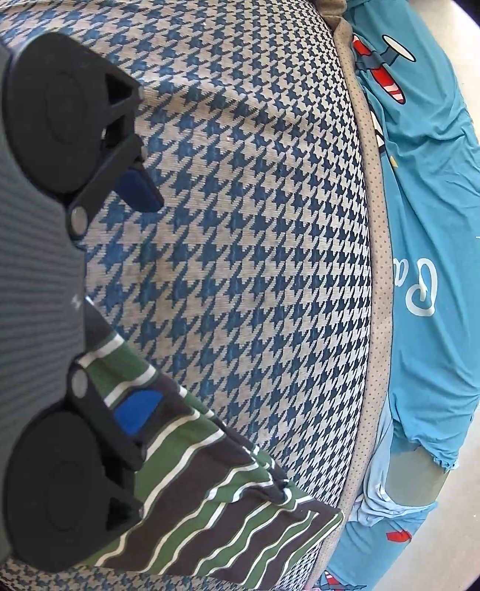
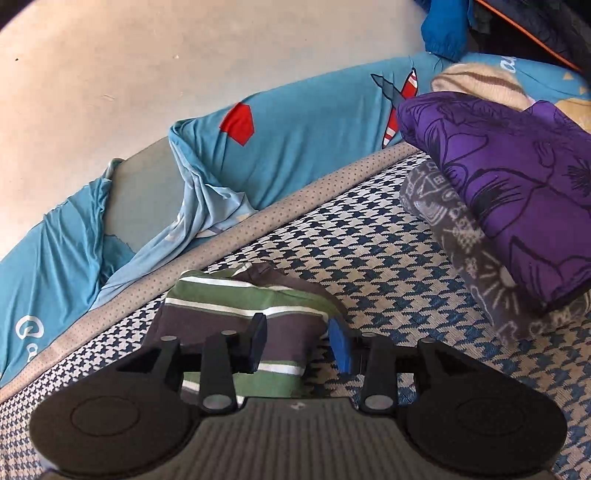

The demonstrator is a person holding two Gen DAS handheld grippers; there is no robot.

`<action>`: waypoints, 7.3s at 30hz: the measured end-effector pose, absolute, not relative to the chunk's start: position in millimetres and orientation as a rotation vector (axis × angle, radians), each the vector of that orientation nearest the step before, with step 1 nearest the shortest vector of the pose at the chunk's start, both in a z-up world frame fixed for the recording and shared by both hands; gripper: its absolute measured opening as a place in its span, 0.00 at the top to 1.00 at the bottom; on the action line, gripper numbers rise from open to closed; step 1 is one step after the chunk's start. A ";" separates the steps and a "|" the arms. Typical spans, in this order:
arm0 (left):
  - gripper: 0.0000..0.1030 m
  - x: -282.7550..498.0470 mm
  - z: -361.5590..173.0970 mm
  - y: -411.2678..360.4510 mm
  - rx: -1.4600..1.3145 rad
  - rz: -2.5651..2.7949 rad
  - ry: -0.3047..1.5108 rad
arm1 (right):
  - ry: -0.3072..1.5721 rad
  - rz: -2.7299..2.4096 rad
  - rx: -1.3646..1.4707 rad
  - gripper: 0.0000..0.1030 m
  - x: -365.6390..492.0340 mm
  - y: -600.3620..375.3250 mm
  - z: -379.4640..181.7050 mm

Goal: Fold clothes

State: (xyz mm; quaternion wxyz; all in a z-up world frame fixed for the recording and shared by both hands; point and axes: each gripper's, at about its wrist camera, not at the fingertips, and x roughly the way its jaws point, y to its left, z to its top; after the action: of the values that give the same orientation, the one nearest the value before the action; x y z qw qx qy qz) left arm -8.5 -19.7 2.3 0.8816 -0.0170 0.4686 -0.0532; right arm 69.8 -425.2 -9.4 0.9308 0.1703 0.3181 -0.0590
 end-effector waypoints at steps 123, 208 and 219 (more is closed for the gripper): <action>0.72 -37.1 -2.6 12.4 -0.570 -0.357 1.051 | 0.810 0.588 0.060 0.88 -155.2 -262.6 -28.7; 0.97 -2.0 35.6 94.0 -0.325 -0.153 0.881 | 0.734 0.842 -0.067 0.91 -152.9 -105.4 -23.2; 0.84 26.8 35.8 143.4 -0.300 0.025 0.931 | 0.733 0.883 -0.050 0.86 -133.9 -55.8 -28.0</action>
State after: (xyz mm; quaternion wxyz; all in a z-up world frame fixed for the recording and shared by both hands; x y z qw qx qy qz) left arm 26.8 143.4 35.8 0.8826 -0.1442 0.4473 0.0119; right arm -133.9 -55.8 -28.0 0.8396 -0.0237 0.3467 0.4176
